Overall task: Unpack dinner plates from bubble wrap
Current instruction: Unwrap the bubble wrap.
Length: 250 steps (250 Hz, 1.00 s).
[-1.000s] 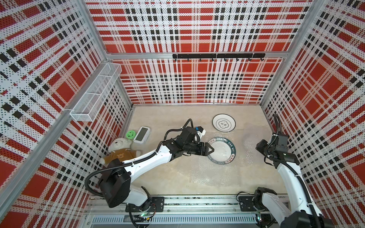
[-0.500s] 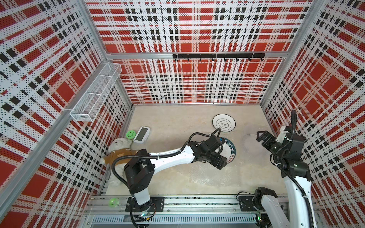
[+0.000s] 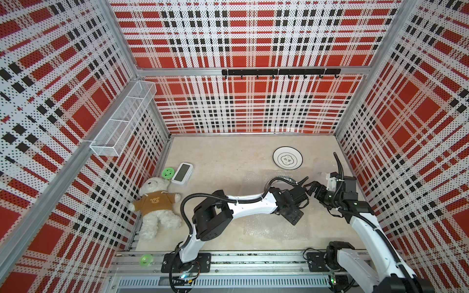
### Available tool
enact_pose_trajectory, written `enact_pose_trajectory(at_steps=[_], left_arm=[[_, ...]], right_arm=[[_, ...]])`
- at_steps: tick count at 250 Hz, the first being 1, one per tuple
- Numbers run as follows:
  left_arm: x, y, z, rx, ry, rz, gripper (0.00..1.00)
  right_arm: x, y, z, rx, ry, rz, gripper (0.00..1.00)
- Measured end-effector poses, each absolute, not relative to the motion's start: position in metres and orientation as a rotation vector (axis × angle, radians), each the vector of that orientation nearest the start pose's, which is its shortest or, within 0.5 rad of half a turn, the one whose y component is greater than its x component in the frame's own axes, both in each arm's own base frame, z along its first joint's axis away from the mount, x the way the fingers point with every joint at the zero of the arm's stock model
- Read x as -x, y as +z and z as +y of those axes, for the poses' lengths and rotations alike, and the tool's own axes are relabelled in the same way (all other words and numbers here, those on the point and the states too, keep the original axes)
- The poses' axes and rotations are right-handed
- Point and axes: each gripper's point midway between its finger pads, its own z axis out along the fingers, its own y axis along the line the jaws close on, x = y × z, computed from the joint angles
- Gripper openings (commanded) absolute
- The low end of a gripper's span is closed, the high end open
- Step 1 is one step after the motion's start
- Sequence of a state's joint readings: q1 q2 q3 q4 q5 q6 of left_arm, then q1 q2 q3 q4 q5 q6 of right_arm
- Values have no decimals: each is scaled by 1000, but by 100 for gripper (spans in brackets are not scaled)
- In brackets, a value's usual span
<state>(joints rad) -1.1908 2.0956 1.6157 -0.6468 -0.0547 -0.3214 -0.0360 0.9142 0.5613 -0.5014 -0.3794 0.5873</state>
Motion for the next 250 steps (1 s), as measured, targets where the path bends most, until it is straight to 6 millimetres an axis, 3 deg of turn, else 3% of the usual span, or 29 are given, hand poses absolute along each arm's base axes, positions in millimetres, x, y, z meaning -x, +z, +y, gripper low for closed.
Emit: enact_pose_trajectory(at_steps=[73, 161, 198, 250], left_arm=[[-200, 57, -478, -1119, -301, 2462, 75], [-211, 59, -477, -1023, -253, 2456, 65], [-215, 51, -476, -999, -228, 2467, 62], [-217, 43, -477, -977, -208, 2476, 43]], right_arm=[[-263, 95, 22, -866, 831, 2308, 100], [-267, 133, 23, -812, 901, 2205, 100], [-266, 138, 23, -810, 900, 2201, 100], [-262, 137, 23, -822, 904, 2210, 100]])
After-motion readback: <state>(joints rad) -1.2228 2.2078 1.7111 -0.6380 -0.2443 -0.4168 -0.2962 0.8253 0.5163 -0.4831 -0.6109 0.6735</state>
